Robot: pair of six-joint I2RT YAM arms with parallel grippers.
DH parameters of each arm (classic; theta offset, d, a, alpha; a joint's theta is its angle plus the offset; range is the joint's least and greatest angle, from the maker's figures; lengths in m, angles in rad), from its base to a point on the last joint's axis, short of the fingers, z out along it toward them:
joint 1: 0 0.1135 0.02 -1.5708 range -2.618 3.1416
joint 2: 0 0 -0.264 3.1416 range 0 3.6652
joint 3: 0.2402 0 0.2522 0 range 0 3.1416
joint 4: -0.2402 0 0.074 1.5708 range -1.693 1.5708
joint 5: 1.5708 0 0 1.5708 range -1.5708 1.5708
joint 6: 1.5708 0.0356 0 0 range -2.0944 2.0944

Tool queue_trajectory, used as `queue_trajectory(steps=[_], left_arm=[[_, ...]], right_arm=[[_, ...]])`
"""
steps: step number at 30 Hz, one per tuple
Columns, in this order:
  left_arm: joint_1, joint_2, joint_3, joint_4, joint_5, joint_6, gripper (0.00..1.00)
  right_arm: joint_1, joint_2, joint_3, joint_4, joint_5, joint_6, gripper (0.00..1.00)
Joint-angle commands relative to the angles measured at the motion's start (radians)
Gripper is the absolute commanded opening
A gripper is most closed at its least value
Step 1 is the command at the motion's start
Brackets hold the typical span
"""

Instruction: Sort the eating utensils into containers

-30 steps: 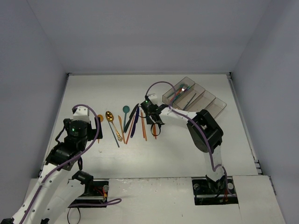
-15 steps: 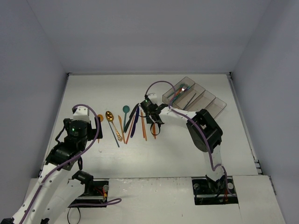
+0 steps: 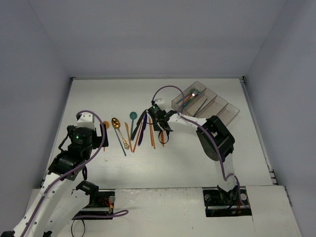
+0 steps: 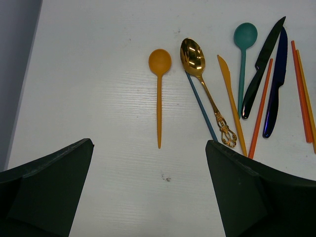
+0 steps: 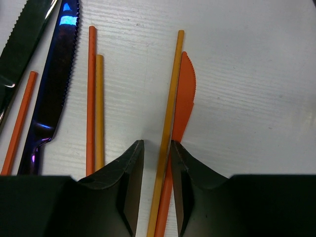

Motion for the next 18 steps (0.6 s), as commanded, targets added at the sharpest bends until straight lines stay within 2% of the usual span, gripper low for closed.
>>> queue_trajectory(steps=[1,12,18], left_arm=[[0.002,0.01,0.018,0.054,-0.009,0.014,0.97],[0.002,0.007,0.017,0.052,-0.01,0.012,0.97],[0.002,0.007,0.019,0.052,-0.009,0.014,0.98]], right_arm=[[0.008,0.031,-0.022,-0.039,-0.017,0.007,0.28],[-0.044,-0.07,-0.118,-0.076,0.046,-0.011,0.32],[-0.047,-0.119,-0.1,-0.083,0.04,-0.032,0.32]])
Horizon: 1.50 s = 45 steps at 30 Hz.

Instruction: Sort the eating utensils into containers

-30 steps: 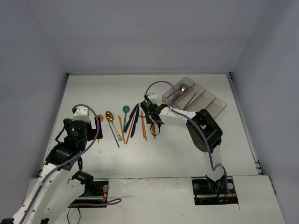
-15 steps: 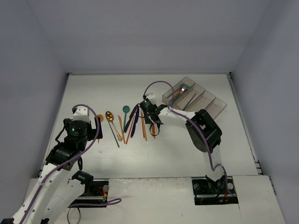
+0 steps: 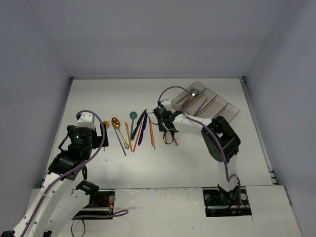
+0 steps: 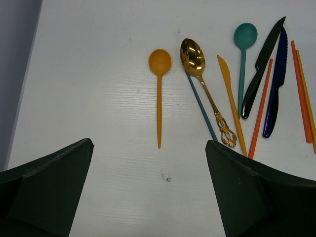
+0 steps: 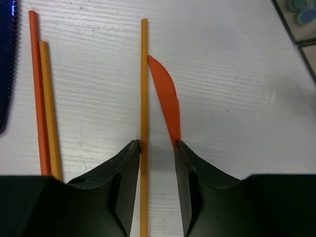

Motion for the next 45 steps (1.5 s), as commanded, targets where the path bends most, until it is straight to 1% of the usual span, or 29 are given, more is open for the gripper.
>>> queue_trajectory(steps=[1,7,13,15,18,24,30,41,45], left_arm=[[0.002,0.008,0.019,0.052,-0.009,0.014,0.97],[0.002,0.005,0.019,0.052,-0.01,0.014,0.97],[0.002,0.002,0.019,0.052,-0.01,0.014,0.97],[0.002,0.002,0.017,0.052,-0.009,0.014,0.97],[0.002,0.005,0.019,0.052,-0.007,0.016,0.97],[0.002,0.005,0.018,0.053,-0.007,0.016,0.97],[0.002,0.005,0.019,0.053,-0.008,0.014,0.98],[0.002,0.005,0.017,0.053,-0.007,0.014,0.97],[0.002,0.005,0.017,0.052,-0.007,0.014,0.98]], right_arm=[[-0.002,-0.059,0.002,-0.088,0.013,-0.018,0.32],[0.004,-0.075,0.038,-0.087,-0.01,0.001,0.33],[0.011,-0.072,0.026,-0.089,-0.009,0.01,0.33],[0.014,-0.08,0.018,-0.089,-0.003,0.014,0.34],[0.026,-0.093,0.014,-0.087,0.014,0.016,0.37],[0.043,-0.133,0.006,-0.089,0.039,0.024,0.39],[0.044,-0.123,-0.012,-0.089,0.005,0.057,0.34],[0.043,-0.072,-0.036,-0.096,-0.001,0.132,0.31],[0.043,-0.051,-0.035,-0.096,-0.012,0.134,0.27]])
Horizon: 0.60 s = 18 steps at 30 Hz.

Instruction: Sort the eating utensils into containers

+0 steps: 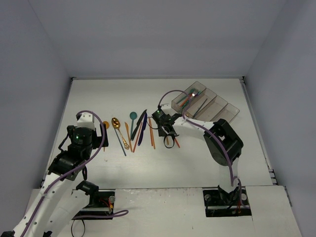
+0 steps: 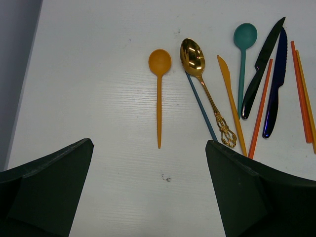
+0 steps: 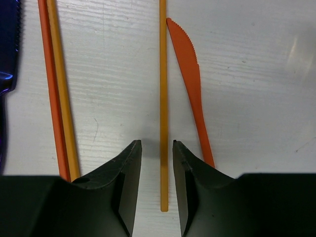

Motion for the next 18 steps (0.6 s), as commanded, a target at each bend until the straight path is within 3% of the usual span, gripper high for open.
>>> queue_trajectory(steps=[1,4,10,18], left_arm=[[0.002,0.005,0.017,0.053,-0.008,0.014,0.98],[0.002,0.005,0.017,0.052,-0.008,0.014,0.98],[0.002,0.005,0.017,0.052,-0.009,0.014,0.97],[0.002,0.005,0.018,0.052,-0.011,0.014,0.97]], right_arm=[[0.001,0.014,0.002,-0.006,0.004,0.029,0.26],[-0.001,0.03,0.004,-0.006,-0.003,0.032,0.25],[0.002,0.062,0.029,-0.007,-0.039,0.027,0.02],[0.004,-0.004,0.129,-0.007,-0.049,0.027,0.0]])
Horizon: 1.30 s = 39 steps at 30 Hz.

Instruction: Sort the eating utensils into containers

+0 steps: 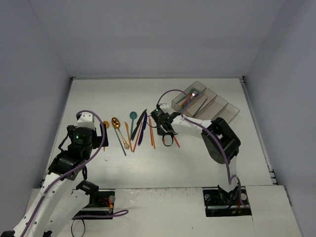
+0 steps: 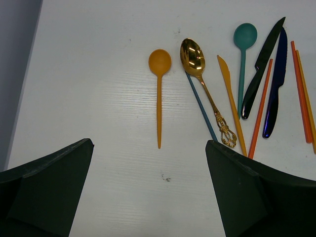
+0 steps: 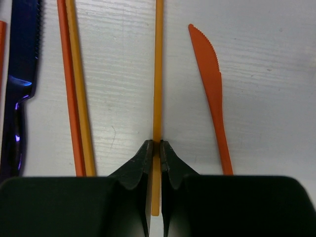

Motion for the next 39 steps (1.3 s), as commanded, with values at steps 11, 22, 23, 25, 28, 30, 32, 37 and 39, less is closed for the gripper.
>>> queue_trajectory(steps=[11,22,23,25,28,30,32,37,39], left_arm=[[0.004,0.003,0.017,0.052,-0.017,0.014,0.97],[0.004,-0.008,0.017,0.05,-0.035,0.014,0.97],[0.004,-0.008,0.019,0.05,-0.038,0.014,0.97],[0.004,-0.009,0.019,0.051,-0.039,0.014,0.97],[0.004,-0.012,0.016,0.05,-0.042,0.014,0.97],[0.004,-0.014,0.017,0.05,-0.043,0.014,0.97],[0.004,-0.014,0.017,0.049,-0.045,0.014,0.97],[0.004,-0.014,0.016,0.05,-0.046,0.014,0.97],[0.004,-0.012,0.017,0.05,-0.046,0.014,0.97]], right_arm=[[-0.193,-0.241,0.153,-0.01,0.104,0.15,0.0],[-0.491,-0.156,0.243,-0.007,0.04,0.216,0.0],[-0.513,-0.126,0.249,-0.007,0.035,0.224,0.0],[-0.529,-0.093,0.261,-0.007,0.022,0.234,0.0],[-0.554,-0.046,0.27,-0.006,0.026,0.249,0.0],[-0.558,-0.023,0.274,-0.007,0.026,0.253,0.0],[-0.559,0.0,0.273,-0.007,0.016,0.259,0.0],[-0.557,-0.005,0.243,-0.007,0.006,0.277,0.07],[-0.55,-0.02,0.236,-0.009,0.007,0.267,0.13]])
